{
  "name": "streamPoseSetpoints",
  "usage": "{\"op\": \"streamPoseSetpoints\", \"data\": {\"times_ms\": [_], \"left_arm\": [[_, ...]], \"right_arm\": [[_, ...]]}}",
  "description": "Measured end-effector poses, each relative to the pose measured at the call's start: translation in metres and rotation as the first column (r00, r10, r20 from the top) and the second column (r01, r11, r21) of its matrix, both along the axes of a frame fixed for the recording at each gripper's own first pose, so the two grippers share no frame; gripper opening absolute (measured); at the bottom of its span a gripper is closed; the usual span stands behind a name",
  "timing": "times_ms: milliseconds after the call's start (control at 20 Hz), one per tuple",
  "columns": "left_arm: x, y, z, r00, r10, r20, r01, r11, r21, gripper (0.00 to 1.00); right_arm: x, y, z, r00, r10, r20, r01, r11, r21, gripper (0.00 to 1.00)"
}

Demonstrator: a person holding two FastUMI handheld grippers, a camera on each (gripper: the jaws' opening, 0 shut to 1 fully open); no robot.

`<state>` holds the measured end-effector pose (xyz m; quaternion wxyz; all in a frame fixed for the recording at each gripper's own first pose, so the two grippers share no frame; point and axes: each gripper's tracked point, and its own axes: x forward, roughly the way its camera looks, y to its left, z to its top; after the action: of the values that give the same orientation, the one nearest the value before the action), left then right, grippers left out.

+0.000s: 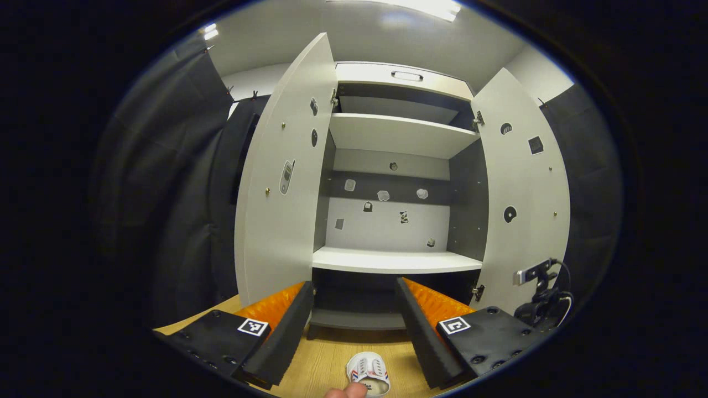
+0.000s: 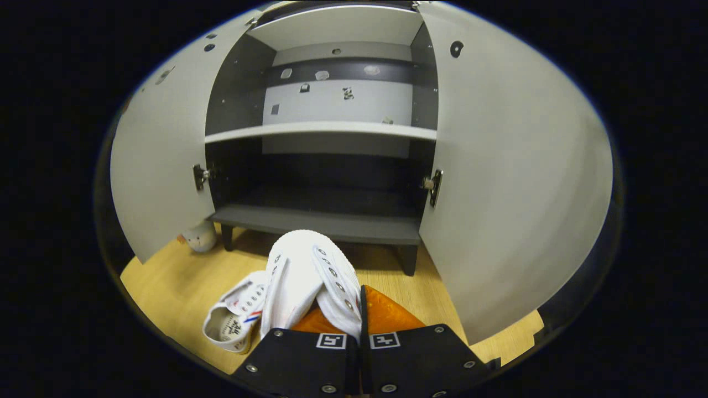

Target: Grab one shoe with the right hand and put it into the shoe cabinet, grab the other shoe with the left hand and put it into the shoe cabinet; then close the right door with the right hand and the left door with the left hand.

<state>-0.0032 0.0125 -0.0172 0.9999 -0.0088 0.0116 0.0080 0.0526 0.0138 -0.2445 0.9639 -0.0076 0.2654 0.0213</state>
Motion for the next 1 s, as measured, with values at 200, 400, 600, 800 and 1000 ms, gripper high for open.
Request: {"op": "streamPoseSetpoints", "data": {"times_ms": [200,400,600,800,1000], "left_arm": [[-0.001,0.000,-0.004,1.000,-0.006,0.003,0.006,1.000,0.005,0.96],[-0.002,-0.001,-0.008,1.000,-0.016,-0.004,0.016,1.000,0.009,0.95],[-0.001,0.002,-0.008,1.000,-0.010,-0.002,0.010,1.000,-0.002,0.96],[-0.002,0.004,-0.010,1.000,-0.016,-0.006,0.016,1.000,-0.009,0.95],[0.001,0.011,-0.006,1.000,-0.005,0.007,0.005,1.000,0.019,0.96]], "right_arm": [[0.028,0.021,0.102,0.988,0.031,0.152,-0.043,0.996,0.077,0.01],[0.078,0.033,0.188,0.962,0.036,0.272,-0.070,0.991,0.116,0.00],[0.138,0.038,0.220,0.962,0.018,0.273,-0.042,0.996,0.081,0.01],[0.212,0.023,0.213,0.977,-0.070,0.200,0.059,0.996,0.061,0.01],[0.276,-0.003,0.197,0.968,-0.205,0.146,0.198,0.979,0.056,0.00]]}}
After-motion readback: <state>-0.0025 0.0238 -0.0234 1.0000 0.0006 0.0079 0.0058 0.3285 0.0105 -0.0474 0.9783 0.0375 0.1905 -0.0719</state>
